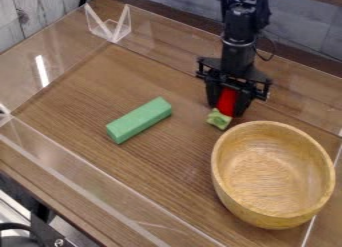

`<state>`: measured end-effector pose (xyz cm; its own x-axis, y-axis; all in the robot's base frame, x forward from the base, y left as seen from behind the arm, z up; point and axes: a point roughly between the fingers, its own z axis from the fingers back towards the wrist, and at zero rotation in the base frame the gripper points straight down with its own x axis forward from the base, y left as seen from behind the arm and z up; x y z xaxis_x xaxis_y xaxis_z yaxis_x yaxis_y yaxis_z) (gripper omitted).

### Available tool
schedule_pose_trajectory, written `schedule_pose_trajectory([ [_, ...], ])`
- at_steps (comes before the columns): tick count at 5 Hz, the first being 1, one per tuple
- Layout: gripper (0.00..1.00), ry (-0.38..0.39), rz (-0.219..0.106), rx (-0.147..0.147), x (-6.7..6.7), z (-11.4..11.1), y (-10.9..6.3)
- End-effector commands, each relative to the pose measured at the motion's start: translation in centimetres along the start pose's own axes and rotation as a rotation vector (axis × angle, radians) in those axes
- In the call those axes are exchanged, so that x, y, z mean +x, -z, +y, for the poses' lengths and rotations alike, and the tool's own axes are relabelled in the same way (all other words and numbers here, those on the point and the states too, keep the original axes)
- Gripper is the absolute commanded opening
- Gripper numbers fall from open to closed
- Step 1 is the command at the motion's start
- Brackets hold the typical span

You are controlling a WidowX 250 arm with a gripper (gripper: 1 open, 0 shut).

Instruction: Move the red fruit to the right

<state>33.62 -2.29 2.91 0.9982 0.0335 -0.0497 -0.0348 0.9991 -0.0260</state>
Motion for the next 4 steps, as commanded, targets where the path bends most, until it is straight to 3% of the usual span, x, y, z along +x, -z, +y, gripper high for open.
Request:
schedule_pose_trajectory([
  [1, 1.0, -0.014, -0.09, -0.014, 0.9, 0.5, -2.5],
  [2, 0.0, -0.019, -0.11, -0.022, 0.9, 0.7, -2.8],
  [3, 0.0, -0.002, -0.127, -0.034, 1.1, 1.3, -3.8],
  [4, 1.0, 0.021, -0.129, -0.033, 1.5, 1.9, -4.3],
])
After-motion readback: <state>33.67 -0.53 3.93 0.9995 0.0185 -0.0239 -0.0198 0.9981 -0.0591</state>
